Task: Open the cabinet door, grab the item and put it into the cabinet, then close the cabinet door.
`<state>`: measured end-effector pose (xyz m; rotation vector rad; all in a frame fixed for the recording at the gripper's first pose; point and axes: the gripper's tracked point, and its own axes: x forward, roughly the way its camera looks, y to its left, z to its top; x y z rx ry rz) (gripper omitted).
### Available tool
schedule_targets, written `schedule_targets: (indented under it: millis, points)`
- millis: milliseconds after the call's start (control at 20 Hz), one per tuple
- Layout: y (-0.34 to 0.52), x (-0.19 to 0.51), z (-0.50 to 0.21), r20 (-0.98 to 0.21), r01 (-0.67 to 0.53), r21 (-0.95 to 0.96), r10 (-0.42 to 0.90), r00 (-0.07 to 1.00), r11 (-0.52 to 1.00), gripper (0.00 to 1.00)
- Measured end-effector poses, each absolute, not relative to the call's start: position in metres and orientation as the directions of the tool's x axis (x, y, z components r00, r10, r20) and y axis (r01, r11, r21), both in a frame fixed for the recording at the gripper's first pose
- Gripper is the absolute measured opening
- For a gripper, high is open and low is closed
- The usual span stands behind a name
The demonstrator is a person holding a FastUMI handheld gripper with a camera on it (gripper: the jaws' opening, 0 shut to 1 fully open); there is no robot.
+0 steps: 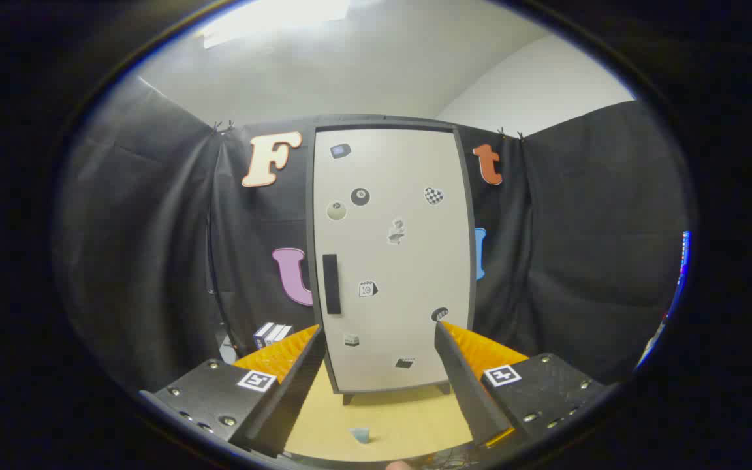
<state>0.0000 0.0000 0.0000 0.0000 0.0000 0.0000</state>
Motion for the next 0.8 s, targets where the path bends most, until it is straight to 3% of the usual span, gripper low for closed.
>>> schedule_targets:
  millis: [800]
  points:
    - [0.005,0.013,-0.008,-0.024,-0.019,-0.027,0.019,1.0,0.999,1.0]
